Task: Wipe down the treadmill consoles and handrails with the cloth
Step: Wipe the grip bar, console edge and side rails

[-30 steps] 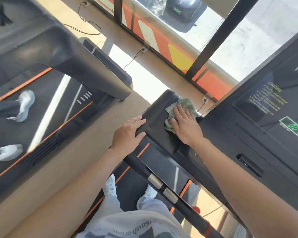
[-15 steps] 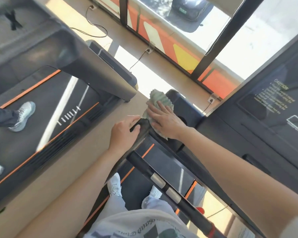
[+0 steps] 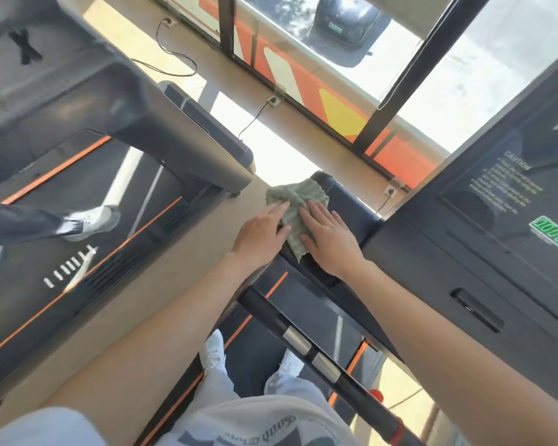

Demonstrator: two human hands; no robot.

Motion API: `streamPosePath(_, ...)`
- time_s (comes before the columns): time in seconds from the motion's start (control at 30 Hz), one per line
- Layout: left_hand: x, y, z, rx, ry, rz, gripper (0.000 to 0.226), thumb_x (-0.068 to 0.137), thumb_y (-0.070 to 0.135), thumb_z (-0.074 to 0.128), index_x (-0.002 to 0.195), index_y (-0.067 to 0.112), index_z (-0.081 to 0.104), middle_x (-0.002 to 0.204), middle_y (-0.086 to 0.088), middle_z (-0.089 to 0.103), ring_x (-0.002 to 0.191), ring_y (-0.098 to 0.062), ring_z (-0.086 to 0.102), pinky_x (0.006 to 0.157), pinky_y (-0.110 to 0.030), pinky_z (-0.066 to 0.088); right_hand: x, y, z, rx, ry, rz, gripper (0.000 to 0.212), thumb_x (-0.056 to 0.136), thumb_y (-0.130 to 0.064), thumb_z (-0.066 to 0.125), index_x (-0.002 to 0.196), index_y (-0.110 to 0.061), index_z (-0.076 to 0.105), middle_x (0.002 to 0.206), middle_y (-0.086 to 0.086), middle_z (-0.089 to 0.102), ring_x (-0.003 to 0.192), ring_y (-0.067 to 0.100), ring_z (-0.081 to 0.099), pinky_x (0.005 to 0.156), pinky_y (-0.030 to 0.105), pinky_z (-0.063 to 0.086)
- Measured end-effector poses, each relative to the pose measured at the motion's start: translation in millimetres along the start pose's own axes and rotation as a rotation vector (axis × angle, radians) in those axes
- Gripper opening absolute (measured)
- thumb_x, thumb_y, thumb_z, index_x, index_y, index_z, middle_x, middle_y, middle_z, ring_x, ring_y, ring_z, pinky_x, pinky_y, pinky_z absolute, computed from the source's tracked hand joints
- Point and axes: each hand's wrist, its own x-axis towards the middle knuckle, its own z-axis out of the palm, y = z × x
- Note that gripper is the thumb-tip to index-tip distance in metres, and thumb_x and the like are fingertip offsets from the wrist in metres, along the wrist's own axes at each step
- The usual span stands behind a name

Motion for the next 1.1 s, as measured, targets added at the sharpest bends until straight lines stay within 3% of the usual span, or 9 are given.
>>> streamPosePath(0.1,21.3,-4.1,-11.9,-0.031,-0.086,-0.037,0.068,0.098,0.038,0.061,0.158,0.021,0.032,0.148,-0.006,0.055,0.133,-0.025,0.053,0.106,-0.038,0.044,12.8,-0.3,-11.1,-0.064,-0.052,0.098,0.069,0.102,-0.051,0.039,0.160,-0.023,0.013,0.167,0.010,0.011,0.155,0.027,0.009,0.125,0.047,0.011)
streamPosePath(0.23,9.0,-21.7,-22.8,-0.100,-0.097,-0.047,0.052,0.094,0.041,0.066,0.143,0.029,0.055,0.124,-0.001,0.072,0.112,-0.025,0.066,0.098,-0.040,0.051,13.8,-8.7,-23.2,-0.075,-0.135,0.134,0.077,0.098,-0.055,0.046,0.160,-0.026,0.012,0.168,0.011,0.008,0.155,0.027,0.007,0.125,0.049,0.008)
streamPosePath(0.47,-48.5,-56.6,-34.8,-0.156,-0.103,-0.133,0.036,0.088,0.022,0.066,0.122,0.031,0.073,0.118,0.009,0.073,0.102,-0.013,0.067,0.099,-0.037,0.053,-2.7,-33.5,-35.1,0.057,-0.119,0.067,0.055,0.087,-0.036,0.058,0.141,-0.031,0.054,0.153,-0.001,0.043,0.142,0.028,0.035,0.117,0.045,0.028)
streamPosePath(0.6,-56.1,-55.9,-44.5,-0.095,0.062,-0.165,0.012,0.090,0.030,0.068,0.095,0.027,0.078,0.102,0.009,0.072,0.090,-0.014,0.067,0.089,-0.039,0.054,0.8,-44.2,-28.0,0.191,0.004,-0.003,0.035,0.091,-0.025,0.061,0.126,-0.027,0.067,0.145,-0.001,0.052,0.132,0.029,0.044,0.106,0.046,0.043)
streamPosePath(0.7,-44.4,-41.2,-47.0,-0.165,0.104,-0.121,0.027,0.092,0.036,0.070,0.116,0.026,0.074,0.117,0.004,0.072,0.100,-0.017,0.067,0.093,-0.038,0.054,6.4,-49.9,-15.0,0.201,0.021,-0.059,0.041,0.089,-0.017,0.070,0.129,-0.023,0.067,0.141,0.004,0.056,0.131,0.031,0.046,0.109,0.045,0.042)
streamPosePath(0.83,-29.6,-28.7,-28.0,-0.137,-0.135,-0.065,0.065,0.093,0.041,0.069,0.152,0.026,0.046,0.139,-0.004,0.064,0.125,-0.026,0.059,0.102,-0.034,0.045,8.9,-44.7,-3.0,0.131,0.003,-0.101,0.055,0.085,-0.025,0.078,0.137,-0.022,0.061,0.146,0.007,0.052,0.139,0.033,0.040,0.114,0.050,0.039)
streamPosePath(0.97,-36.6,-37.1,-19.2,-0.088,-0.149,-0.107,0.077,0.092,0.049,0.068,0.157,0.024,0.035,0.140,-0.007,0.063,0.127,-0.029,0.058,0.102,-0.036,0.046,1.2,-48.2,-6.5,0.096,-0.044,-0.113,0.065,0.085,-0.030,0.078,0.145,-0.025,0.053,0.155,0.006,0.043,0.147,0.032,0.031,0.113,0.048,0.035)
streamPosePath(1.1,-58.0,-46.5,-16.8,-0.025,-0.099,-0.125,0.082,0.087,0.055,0.071,0.157,0.029,0.037,0.132,-0.006,0.068,0.121,-0.029,0.062,0.097,-0.036,0.048,-7.7,-57.0,5.9,0.052,-0.037,-0.173,0.075,0.077,-0.031,0.084,0.145,-0.027,0.053,0.153,0.006,0.046,0.143,0.035,0.036,0.109,0.054,0.041)
